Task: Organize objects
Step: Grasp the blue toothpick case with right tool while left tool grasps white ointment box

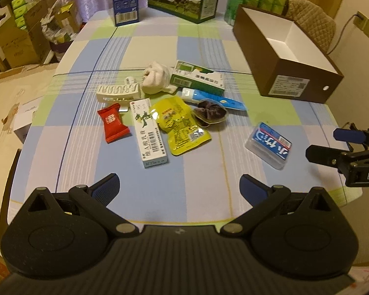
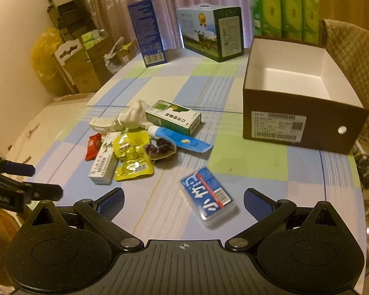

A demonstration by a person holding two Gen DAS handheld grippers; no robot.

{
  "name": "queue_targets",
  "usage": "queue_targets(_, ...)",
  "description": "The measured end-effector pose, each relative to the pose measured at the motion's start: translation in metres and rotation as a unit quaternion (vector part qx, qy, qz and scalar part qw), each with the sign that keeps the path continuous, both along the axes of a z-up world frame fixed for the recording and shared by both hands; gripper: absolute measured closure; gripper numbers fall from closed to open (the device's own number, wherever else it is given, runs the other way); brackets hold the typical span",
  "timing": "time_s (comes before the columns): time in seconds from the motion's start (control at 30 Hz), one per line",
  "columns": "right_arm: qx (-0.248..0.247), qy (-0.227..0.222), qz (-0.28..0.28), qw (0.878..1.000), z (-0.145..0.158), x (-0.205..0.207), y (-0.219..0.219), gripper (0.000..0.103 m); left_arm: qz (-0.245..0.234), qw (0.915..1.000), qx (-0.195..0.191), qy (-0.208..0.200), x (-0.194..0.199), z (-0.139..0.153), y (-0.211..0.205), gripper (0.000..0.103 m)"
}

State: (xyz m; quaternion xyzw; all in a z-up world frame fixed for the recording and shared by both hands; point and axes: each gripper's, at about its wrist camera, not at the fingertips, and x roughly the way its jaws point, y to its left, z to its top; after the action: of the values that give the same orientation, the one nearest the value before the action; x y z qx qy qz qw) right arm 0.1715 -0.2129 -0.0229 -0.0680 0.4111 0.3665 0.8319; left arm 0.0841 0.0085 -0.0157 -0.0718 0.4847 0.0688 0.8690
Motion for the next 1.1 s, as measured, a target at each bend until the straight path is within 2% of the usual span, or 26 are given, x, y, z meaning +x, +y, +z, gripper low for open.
queue_targets(0.2,-0.016,-0.002,0.039,0.999,-0.020,0.022,0.006,0.016,0.027,0.9996,0.003,0.005,0.008,-0.007,0.010,0.001)
queue_targets(0.4,-0.036,-0.007,0.080,0.996,-0.045,0.039,0.014,0.022,0.048,0.9989,0.002,0.004,0.015,-0.015,0.016,0.001)
queue_targets(0.83,-0.092,0.001,0.134,0.987,-0.090,0.066,0.041,0.027,0.102,0.9944,0.012,0.026,0.032,-0.042,0.040,0.001)
queue_targets(1.1,-0.105,0.006,0.143,0.984,-0.102,0.070,0.046,0.045,0.104,0.9939,0.020,0.032,0.051,-0.060,0.049,0.001)
